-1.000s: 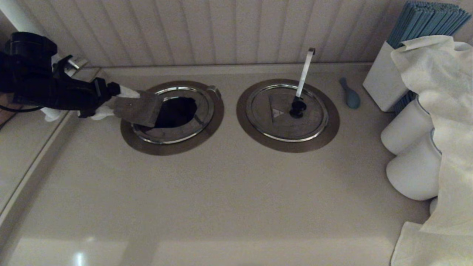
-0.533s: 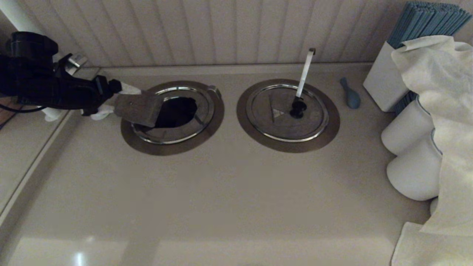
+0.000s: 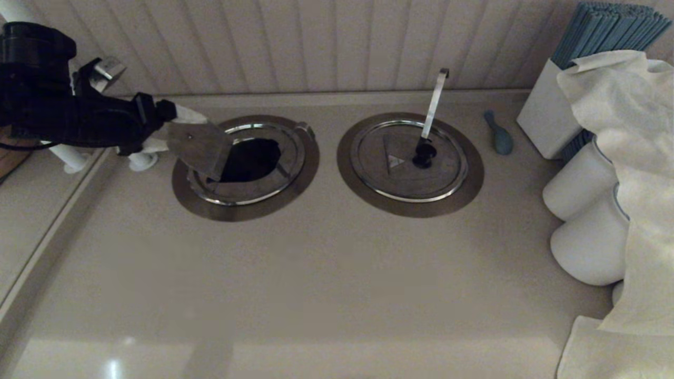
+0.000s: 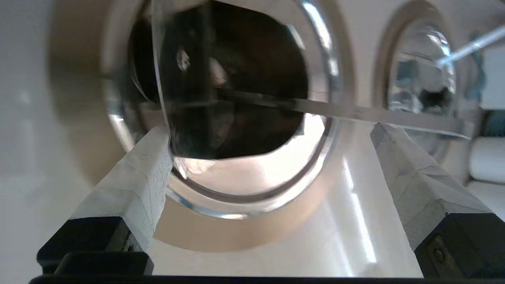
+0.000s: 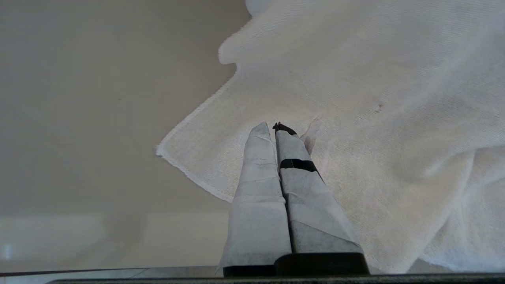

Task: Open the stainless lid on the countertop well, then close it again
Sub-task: Close the lid

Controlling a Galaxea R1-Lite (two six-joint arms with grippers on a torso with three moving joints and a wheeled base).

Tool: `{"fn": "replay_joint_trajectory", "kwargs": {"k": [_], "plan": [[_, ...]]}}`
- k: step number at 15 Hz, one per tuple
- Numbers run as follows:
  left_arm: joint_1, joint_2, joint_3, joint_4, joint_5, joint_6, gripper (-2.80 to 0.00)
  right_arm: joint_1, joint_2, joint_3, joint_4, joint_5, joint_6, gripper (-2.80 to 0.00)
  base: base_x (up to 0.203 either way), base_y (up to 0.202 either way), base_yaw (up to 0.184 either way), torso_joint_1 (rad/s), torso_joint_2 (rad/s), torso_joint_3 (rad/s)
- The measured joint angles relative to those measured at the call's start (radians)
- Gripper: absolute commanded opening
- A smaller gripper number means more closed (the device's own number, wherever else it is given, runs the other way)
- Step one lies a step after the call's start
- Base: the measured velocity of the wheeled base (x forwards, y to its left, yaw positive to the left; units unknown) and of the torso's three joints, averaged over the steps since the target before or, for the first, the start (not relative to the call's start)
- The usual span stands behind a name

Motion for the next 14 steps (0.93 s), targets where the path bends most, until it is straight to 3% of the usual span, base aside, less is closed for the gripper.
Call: {"fn": "replay_joint_trajectory", "kwargs": {"k": [11, 14], "plan": [[-0.142, -0.083, 0.099, -0.068, 0.014, 0.001, 0.00, 0.000, 0.000, 0.000, 0.000, 0.000, 0.000, -2.80, 0.000, 0.000, 0.000, 0.000, 0.00, 0.000], [-0.139, -0.107, 0.106, -0.068, 0.022, 0.004, 0.00, 0.000, 0.000, 0.000, 0.000, 0.000, -0.001, -2.80, 0.000, 0.000, 0.000, 0.000, 0.00, 0.000]]}}
